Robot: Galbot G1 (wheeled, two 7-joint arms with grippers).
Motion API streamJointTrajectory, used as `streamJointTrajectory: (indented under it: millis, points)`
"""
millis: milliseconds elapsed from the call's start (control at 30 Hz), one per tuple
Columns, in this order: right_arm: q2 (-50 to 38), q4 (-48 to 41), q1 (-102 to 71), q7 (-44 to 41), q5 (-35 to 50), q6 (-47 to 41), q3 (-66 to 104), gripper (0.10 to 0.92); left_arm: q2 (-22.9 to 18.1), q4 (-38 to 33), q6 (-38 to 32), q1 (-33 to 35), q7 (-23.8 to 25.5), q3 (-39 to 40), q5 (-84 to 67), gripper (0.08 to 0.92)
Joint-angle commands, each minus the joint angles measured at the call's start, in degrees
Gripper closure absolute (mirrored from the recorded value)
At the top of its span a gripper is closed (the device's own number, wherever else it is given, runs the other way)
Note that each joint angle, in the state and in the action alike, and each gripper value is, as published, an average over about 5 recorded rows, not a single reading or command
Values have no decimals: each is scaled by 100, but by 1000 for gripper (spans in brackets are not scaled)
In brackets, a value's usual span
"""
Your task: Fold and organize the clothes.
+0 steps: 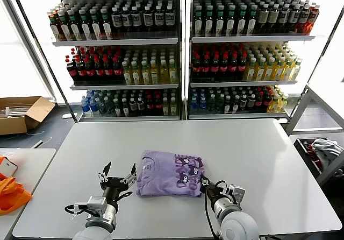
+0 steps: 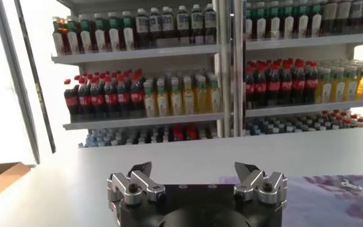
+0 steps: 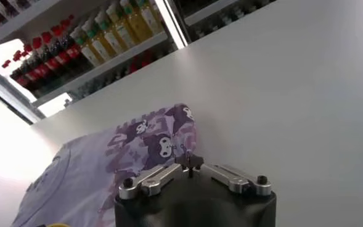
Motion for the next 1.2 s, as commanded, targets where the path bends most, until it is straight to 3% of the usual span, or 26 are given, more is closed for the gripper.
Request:
streamJointTrajectory:
  millis: [33, 267, 600, 800, 1033, 1200]
  points:
    - [-838, -556, 491, -355, -452, -323, 571, 917, -36, -27, 8, 31, -10, 70, 40, 177]
    - [-1053, -690, 388, -893, -1223, -286, 760, 887, -67, 39, 5, 18, -12, 110, 49, 177]
    - [-953, 1085, -474, -1297, -2667, 8, 663, 610, -151, 86, 6, 17, -13, 216, 77, 177]
    - [-1314, 1125, -700, -1021, -2343, -264, -147, 437, -206, 76, -41, 97, -6, 257, 112, 177]
    - [-989, 732, -517, -662, -1944, -314, -347, 242, -198, 84, -87, 174, 1, 209, 110, 177]
    - [-721, 636, -563, -508, -1597, -313, -203, 205, -199, 110, -82, 181, -1, 214, 111, 177]
